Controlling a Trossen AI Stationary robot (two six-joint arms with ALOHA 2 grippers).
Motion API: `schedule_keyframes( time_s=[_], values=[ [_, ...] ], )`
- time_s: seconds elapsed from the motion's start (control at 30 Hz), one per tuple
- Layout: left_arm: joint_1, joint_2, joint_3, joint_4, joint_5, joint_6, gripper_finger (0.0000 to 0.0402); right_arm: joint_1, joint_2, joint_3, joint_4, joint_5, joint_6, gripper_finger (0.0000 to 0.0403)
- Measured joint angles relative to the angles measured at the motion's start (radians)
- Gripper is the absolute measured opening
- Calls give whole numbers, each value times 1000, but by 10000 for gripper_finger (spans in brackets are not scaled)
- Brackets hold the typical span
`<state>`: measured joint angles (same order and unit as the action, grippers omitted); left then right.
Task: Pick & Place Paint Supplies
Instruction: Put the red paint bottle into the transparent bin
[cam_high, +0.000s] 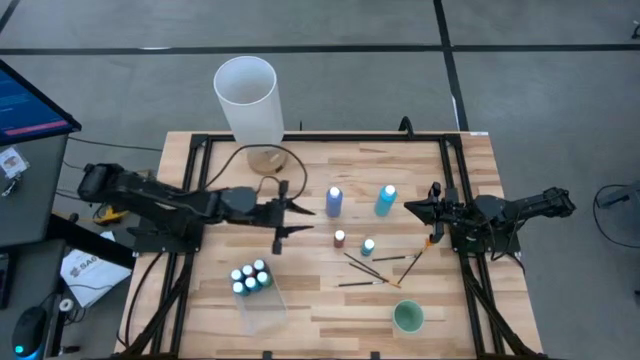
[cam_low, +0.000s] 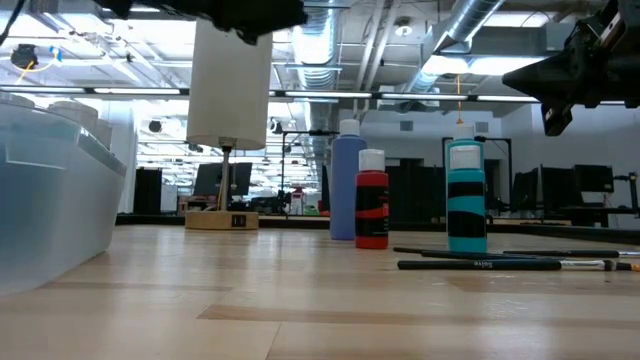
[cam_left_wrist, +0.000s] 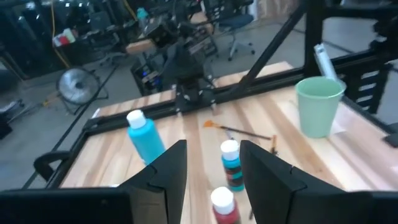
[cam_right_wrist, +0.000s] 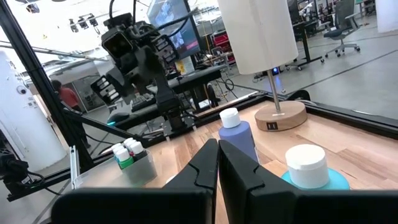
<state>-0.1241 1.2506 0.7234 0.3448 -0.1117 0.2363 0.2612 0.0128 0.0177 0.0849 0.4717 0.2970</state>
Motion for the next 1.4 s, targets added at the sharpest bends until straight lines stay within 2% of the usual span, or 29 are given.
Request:
schedule_keyframes(
  time_s=[0.4,0.7,0.83,1.4],
  values=[
    [25,255,112,2,78,48,141,0,0,0,-3,0,0,8],
    [25,390,193,17,29,71,238,0,0,0,-2,0,0,8],
    [35,430,218,18,11,51,261,0,0,0,0,0,0,8],
    [48,554,232,18,23,-17,265,0,0,0,-3,0,0,8]
  ],
)
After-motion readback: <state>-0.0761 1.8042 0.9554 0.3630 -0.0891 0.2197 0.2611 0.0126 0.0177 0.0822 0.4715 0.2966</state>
